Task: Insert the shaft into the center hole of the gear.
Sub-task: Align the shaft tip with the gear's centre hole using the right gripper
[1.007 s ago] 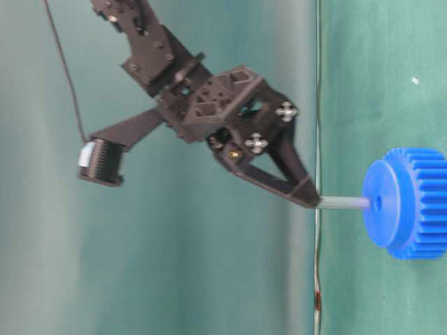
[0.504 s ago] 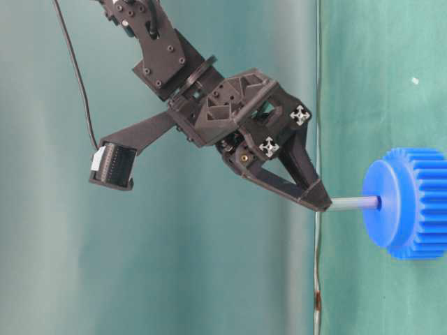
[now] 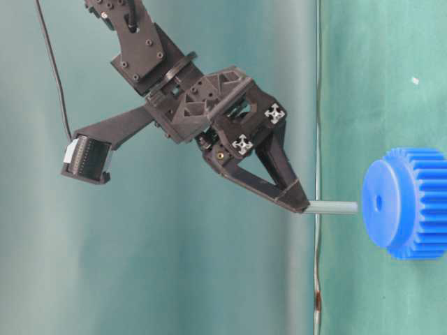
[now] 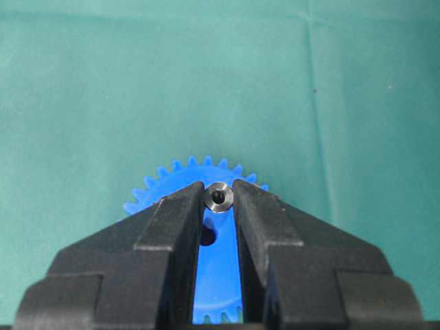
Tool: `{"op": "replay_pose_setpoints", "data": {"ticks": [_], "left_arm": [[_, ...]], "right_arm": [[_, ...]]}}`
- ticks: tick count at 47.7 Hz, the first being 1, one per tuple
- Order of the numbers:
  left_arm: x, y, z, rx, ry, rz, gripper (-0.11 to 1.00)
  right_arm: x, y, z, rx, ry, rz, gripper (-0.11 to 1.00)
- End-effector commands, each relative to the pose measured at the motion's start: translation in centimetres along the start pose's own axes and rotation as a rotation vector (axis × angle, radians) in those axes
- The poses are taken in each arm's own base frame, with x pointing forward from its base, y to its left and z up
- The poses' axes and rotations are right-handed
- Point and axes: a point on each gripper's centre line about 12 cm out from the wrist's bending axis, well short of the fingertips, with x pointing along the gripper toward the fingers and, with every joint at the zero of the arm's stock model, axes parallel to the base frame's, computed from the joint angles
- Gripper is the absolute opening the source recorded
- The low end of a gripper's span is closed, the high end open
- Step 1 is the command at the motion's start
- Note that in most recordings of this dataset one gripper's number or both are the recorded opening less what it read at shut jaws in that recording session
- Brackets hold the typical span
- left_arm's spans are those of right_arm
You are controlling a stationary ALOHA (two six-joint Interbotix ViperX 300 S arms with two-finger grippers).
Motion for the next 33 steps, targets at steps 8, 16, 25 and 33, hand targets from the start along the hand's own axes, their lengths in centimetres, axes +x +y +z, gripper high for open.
{"op": "replay_pose_setpoints", "data": {"ticks": [8,16,25,33], "left_arm": [[0.2,0.1,1.0,0.003,-0.026,0.003,0.02],[0.2,0.1,1.0,0.003,-0.025,0.003,0.02],[0.2,0.1,1.0,0.003,-0.026,0.003,0.02],[0.2,0.1,1.0,0.002,-0.025,0.003,0.02]], "right_arm": [[0.3,0.7,0.5,0.006,-0.024,0.015,0.16],[0.9,0.7,0.0,0.007,-0.007,0.014,0.16],[0.9,0.5,-0.1,0.006,-0.002,0.011,0.16],[-0.3,0.2,0.6,0.006,-0.030,0.006,0.16]]}}
